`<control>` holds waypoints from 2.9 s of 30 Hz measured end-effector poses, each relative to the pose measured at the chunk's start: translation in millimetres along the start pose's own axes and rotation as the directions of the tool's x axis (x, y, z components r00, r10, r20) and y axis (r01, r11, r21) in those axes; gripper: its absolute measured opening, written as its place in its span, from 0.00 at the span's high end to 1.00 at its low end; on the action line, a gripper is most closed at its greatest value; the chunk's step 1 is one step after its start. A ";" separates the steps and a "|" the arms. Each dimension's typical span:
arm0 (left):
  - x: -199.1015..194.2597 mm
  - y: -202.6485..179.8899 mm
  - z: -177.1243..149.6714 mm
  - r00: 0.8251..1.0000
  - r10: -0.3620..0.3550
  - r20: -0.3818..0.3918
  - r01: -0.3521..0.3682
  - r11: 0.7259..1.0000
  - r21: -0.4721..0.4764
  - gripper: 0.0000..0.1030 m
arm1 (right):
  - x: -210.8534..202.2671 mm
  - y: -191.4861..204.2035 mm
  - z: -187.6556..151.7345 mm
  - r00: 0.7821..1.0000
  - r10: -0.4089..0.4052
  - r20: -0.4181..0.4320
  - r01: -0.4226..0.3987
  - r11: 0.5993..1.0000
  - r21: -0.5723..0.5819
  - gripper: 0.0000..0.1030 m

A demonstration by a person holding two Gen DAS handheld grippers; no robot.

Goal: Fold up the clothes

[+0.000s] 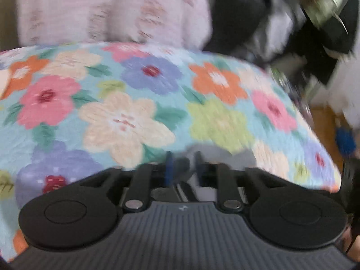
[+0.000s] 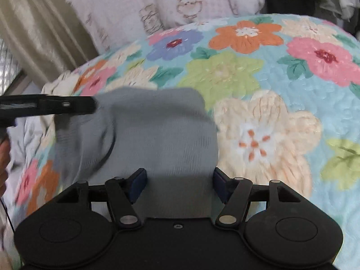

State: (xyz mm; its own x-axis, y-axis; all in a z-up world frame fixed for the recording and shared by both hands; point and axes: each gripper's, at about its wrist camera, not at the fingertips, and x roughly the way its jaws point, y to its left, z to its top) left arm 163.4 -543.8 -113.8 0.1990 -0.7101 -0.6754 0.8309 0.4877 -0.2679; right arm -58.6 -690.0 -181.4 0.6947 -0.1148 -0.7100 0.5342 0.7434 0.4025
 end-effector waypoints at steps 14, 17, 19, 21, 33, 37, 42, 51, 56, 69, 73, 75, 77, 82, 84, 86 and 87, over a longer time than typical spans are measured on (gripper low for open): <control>8.3 -32.1 -47.2 0.993 0.066 -0.095 -0.044 0.975 0.219 0.38 | 10.1 -3.9 32.9 0.995 0.063 0.079 -0.066 0.997 0.037 0.32; 19.3 -12.0 -38.0 0.987 0.156 -0.045 -0.150 0.982 0.118 0.50 | 4.4 -4.4 33.8 0.992 0.074 0.099 -0.078 0.996 0.039 0.32; 24.0 -4.7 -34.1 0.980 0.199 0.019 -0.199 0.968 0.150 0.49 | 2.5 -8.2 35.2 0.990 0.086 0.110 -0.093 0.993 0.066 0.32; 30.3 -3.9 -35.7 0.972 0.230 0.035 -0.233 0.949 0.211 0.39 | 3.6 -12.8 35.8 0.990 0.096 0.103 -0.105 0.990 0.093 0.32; -35.5 9.4 -73.4 0.995 -0.027 -0.098 0.022 0.998 -0.056 0.27 | -31.7 -16.8 -2.2 0.989 0.011 -0.151 -0.025 0.996 -0.087 0.30; -30.7 -4.1 -109.7 0.976 0.112 -0.188 -0.110 0.994 0.024 0.27 | -36.6 -2.3 -38.3 0.959 0.066 -0.275 -0.114 0.980 -0.163 0.29; -33.1 7.4 -129.6 0.952 0.211 -0.220 -0.207 0.978 0.041 0.25 | -53.3 16.0 -67.3 0.933 0.087 -0.348 -0.191 0.941 -0.279 0.29; -49.0 44.2 -109.2 0.992 -0.117 -0.052 0.109 0.985 -0.134 0.26 | -70.1 -10.7 -50.4 0.965 0.188 -0.184 -0.213 0.968 -0.133 0.29; -9.0 53.1 -98.8 0.972 -0.230 -0.039 0.220 0.960 -0.171 0.25 | -45.2 -43.2 -33.6 0.972 0.166 -0.165 -0.169 0.986 -0.002 0.26; 52.2 57.6 -71.2 0.977 -0.190 -0.094 0.172 0.969 -0.175 0.70 | 47.1 -26.6 30.8 0.959 0.277 -0.056 -0.268 0.955 0.129 0.33; 28.0 51.6 -76.8 0.982 -0.187 -0.030 0.181 0.972 -0.151 0.75 | 40.9 -11.4 30.4 0.958 0.284 -0.027 -0.284 0.959 0.008 0.74; 12.3 42.6 -78.4 0.985 -0.173 0.002 0.172 0.976 -0.131 0.75 | 25.6 -4.1 33.3 0.952 0.305 -0.005 -0.305 0.952 -0.016 0.76; -7.4 30.8 -81.7 0.990 -0.136 0.029 0.138 0.985 -0.103 0.75 | 5.8 14.1 28.6 0.960 0.279 0.015 -0.278 0.959 -0.054 0.76; -65.7 7.8 -101.2 0.987 -0.099 0.125 0.107 0.992 -0.060 0.76 | -43.4 53.4 6.4 0.962 0.256 0.095 -0.235 0.954 -0.188 0.77; -89.6 1.5 -106.9 0.984 -0.082 0.156 0.092 0.994 -0.056 0.76 | -56.5 62.6 3.3 0.956 0.268 0.124 -0.239 0.949 -0.205 0.77; -117.4 -1.2 -112.5 0.980 -0.052 0.192 0.066 0.996 -0.067 0.76 | -69.4 78.2 -0.6 0.947 0.281 0.153 -0.241 0.941 -0.237 0.78; -130.8 -1.6 -115.3 0.977 -0.038 0.210 0.055 0.996 -0.074 0.76 | -76.4 90.4 -3.8 0.945 0.283 0.164 -0.233 0.935 -0.269 0.78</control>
State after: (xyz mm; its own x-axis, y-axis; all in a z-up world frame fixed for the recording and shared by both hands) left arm 76.2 -393.1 -104.3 0.2719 -0.8191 -0.5052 0.7997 0.4843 -0.3549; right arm -65.2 -611.5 -92.9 0.8866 -0.0065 -0.4624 0.2081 0.8986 0.3863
